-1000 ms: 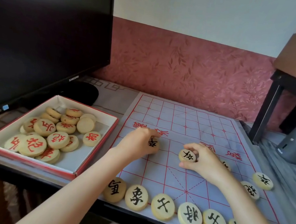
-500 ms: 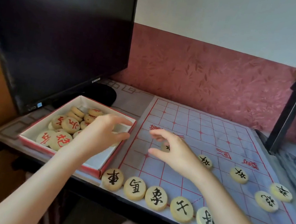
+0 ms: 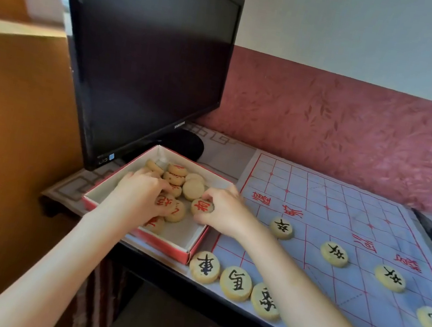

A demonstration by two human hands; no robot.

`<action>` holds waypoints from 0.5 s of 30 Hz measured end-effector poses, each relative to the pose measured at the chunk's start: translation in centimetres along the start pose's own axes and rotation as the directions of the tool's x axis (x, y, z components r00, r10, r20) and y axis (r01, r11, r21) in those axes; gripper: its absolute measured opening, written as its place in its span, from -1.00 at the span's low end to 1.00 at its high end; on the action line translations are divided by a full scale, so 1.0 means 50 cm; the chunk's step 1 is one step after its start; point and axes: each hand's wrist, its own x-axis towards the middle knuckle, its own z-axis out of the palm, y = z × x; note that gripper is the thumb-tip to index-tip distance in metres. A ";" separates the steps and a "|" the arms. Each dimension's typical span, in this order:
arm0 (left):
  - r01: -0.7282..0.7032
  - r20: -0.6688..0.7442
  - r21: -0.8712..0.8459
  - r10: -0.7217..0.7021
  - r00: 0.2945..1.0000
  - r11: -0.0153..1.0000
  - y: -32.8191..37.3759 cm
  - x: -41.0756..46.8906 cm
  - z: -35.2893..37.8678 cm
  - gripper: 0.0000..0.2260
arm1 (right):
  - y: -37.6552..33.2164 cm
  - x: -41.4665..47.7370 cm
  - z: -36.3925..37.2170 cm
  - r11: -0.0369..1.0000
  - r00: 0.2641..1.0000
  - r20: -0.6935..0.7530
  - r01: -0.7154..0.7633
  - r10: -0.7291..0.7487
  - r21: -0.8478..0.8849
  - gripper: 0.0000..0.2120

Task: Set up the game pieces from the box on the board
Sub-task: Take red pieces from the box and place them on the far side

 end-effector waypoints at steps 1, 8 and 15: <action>-0.003 0.002 0.007 0.003 1.000 1.000 0.000 0.002 0.000 -0.57 | -0.002 0.003 0.003 1.000 1.000 0.004 -0.017 0.017 -0.006 -0.59; -0.027 -0.026 0.013 0.027 0.999 1.000 -0.008 0.003 0.003 -0.53 | -0.003 0.008 0.012 0.999 0.998 -0.053 -0.041 0.040 -0.016 -0.53; -0.012 -0.119 -0.161 -0.007 0.993 0.987 -0.001 -0.005 0.004 -0.50 | -0.001 0.007 0.015 1.000 0.985 -0.170 0.019 -0.019 0.001 -0.53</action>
